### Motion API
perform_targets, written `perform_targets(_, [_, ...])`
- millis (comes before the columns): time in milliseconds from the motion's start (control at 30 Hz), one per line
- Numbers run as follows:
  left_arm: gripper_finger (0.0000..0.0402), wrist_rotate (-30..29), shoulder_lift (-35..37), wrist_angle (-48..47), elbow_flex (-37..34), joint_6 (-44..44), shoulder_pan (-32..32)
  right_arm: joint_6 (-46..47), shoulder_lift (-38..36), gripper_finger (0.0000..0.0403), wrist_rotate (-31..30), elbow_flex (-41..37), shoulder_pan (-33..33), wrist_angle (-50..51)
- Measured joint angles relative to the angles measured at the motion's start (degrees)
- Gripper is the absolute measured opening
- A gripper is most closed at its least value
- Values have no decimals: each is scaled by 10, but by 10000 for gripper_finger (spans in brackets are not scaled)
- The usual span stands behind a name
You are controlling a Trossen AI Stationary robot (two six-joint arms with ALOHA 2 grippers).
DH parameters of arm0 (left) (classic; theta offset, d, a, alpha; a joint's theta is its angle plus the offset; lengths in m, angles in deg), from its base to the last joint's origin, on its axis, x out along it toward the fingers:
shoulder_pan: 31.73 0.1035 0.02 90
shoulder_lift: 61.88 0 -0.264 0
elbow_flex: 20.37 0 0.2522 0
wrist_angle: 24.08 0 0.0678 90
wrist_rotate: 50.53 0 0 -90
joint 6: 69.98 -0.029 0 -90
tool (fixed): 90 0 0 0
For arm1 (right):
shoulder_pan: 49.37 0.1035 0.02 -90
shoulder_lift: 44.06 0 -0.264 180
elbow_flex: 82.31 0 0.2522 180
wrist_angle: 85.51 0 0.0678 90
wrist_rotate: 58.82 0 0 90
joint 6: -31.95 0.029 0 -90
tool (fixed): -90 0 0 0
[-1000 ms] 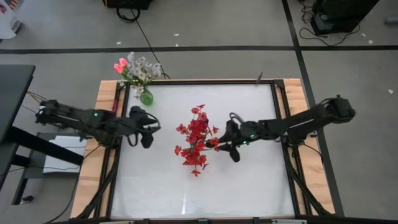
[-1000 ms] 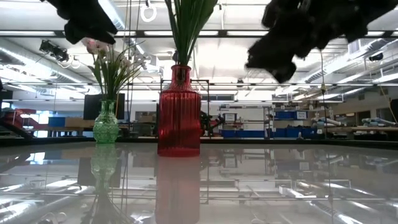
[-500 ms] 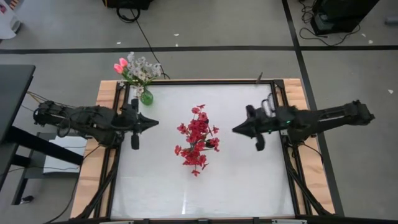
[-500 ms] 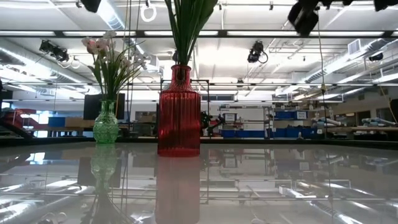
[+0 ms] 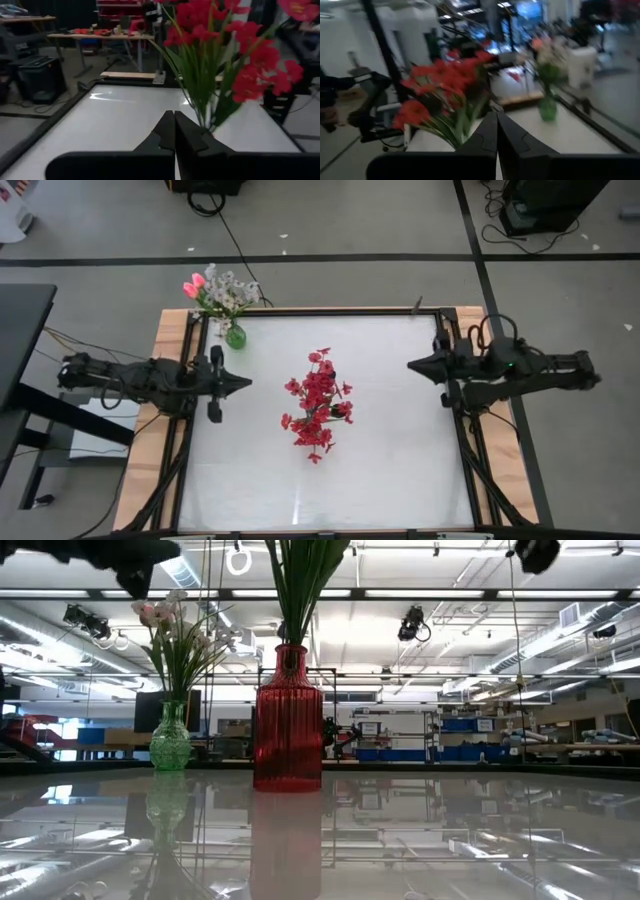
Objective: Sort flowers into vase by color
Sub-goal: Return to Home Position
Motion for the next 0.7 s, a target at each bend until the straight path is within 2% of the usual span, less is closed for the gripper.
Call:
perform_targets(133, [1, 13, 65, -7, -40, 16, 0, 15, -44, 5, -19, -1, 0, 68])
perform_targets(433, [0, 1, 151, -9, -121, 34, 0, -42, -112, 2, -13, -5, 0, 80])
perform_targets(567, [0, 1, 169, 1, -155, 43, 0, -45, -139, 2, -13, -45, 0, 75])
perform_targets(700, [0, -7, 176, 6, -159, 32, 0, -45, -164, 1, -13, -95, 0, 30])
